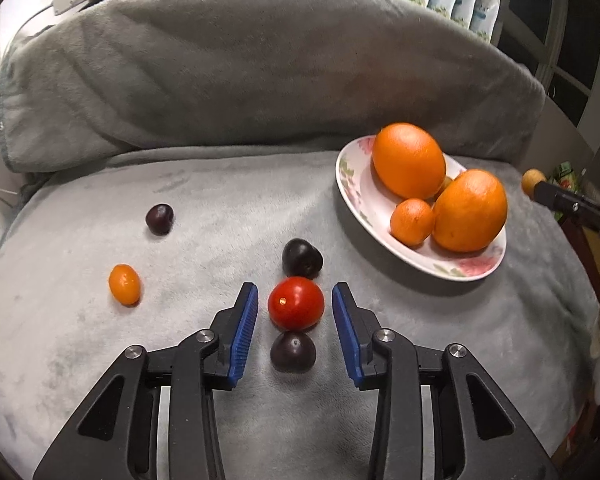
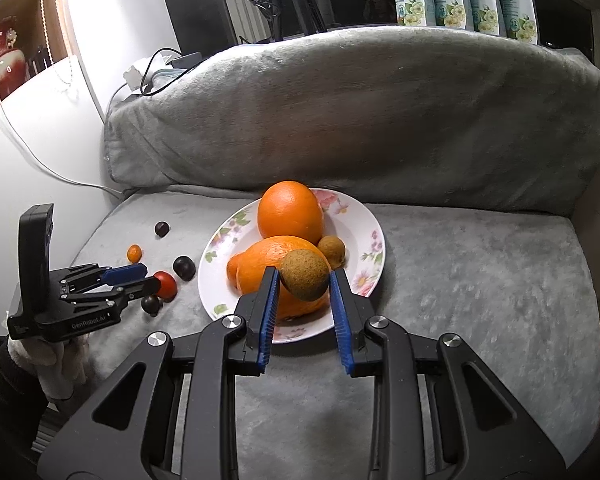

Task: Organize fruits
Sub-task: 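Carry the brown fruit over the plate with the right gripper while the left lifts the tomato, then lower the brown fruit and tomato onto the plate and open both grippers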

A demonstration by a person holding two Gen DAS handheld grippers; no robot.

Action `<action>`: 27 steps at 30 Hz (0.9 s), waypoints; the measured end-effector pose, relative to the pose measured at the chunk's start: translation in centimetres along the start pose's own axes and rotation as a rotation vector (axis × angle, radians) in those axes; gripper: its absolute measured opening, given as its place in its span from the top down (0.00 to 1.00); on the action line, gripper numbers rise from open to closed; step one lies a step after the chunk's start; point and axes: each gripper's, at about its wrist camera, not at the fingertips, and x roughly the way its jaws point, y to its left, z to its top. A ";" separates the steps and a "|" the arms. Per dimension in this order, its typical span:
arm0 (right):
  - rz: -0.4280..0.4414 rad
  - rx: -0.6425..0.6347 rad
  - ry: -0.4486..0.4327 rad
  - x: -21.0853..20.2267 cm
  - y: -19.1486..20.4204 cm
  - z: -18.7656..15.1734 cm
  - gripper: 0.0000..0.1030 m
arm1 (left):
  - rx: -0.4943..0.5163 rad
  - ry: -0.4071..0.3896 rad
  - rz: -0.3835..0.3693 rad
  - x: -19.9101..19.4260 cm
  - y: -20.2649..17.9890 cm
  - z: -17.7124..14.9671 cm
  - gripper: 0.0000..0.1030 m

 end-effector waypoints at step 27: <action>-0.011 -0.002 0.005 1.0 -1.8 1.3 0.74 | -0.046 0.000 -0.051 1.3 0.6 1.7 0.70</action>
